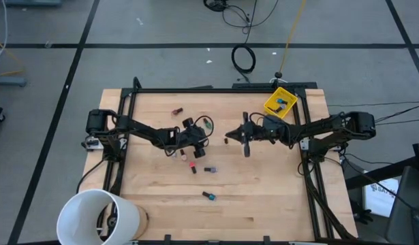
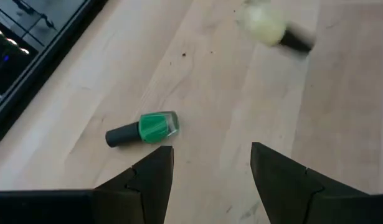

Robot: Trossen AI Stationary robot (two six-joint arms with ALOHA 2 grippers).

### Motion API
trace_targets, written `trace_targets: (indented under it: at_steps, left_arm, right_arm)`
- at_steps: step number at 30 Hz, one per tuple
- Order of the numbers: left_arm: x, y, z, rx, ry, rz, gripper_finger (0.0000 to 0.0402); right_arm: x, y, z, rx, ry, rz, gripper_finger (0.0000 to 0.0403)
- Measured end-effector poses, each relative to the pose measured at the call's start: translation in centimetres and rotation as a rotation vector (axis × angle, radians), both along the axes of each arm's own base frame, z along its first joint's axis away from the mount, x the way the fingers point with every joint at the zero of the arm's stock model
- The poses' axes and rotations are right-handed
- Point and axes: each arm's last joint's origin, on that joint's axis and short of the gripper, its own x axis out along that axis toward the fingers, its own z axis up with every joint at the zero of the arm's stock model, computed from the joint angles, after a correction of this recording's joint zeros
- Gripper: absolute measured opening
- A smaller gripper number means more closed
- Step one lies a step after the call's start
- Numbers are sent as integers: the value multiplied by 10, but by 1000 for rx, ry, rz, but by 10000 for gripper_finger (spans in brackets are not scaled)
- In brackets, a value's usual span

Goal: Pick & Place Nail Polish
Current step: Put the yellow nail polish bottle into the yellow bin

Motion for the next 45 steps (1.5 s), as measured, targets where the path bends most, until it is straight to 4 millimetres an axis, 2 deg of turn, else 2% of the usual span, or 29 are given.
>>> trace_targets:
  at_steps: [7, 10, 14, 17, 24, 28, 39, 45]
  left_arm:
    - [0, 0, 0, -19, -6, -1, 209]
    - [0, 0, 0, -19, -8, -1, 209]
    - [1, 0, 1, -19, -17, -1, 209]
    - [1, 0, 1, -20, -20, -3, 209]
    - [1, -1, 1, -32, -21, -18, 209]
    - [1, -1, 1, -33, -21, -18, 209]
    - [1, -1, 0, -32, -21, -18, 209]
    - [1, -1, 0, -33, -20, -19, 209]
  right_arm:
    - [-3, -2, -16, 47, 163, -43, 10]
    - [-8, -5, -28, 41, 304, -159, 35]
    - [-19, -11, -44, 37, 494, -415, 82]
    - [-28, -15, -53, 116, 581, -560, 116]
    - [-34, -22, -58, 304, 602, -644, 171]
    - [-35, -22, -60, 402, 621, -613, 177]
    - [-52, -20, -71, 415, 796, -742, 155]
    - [-54, -21, -72, 429, 811, -780, 146]
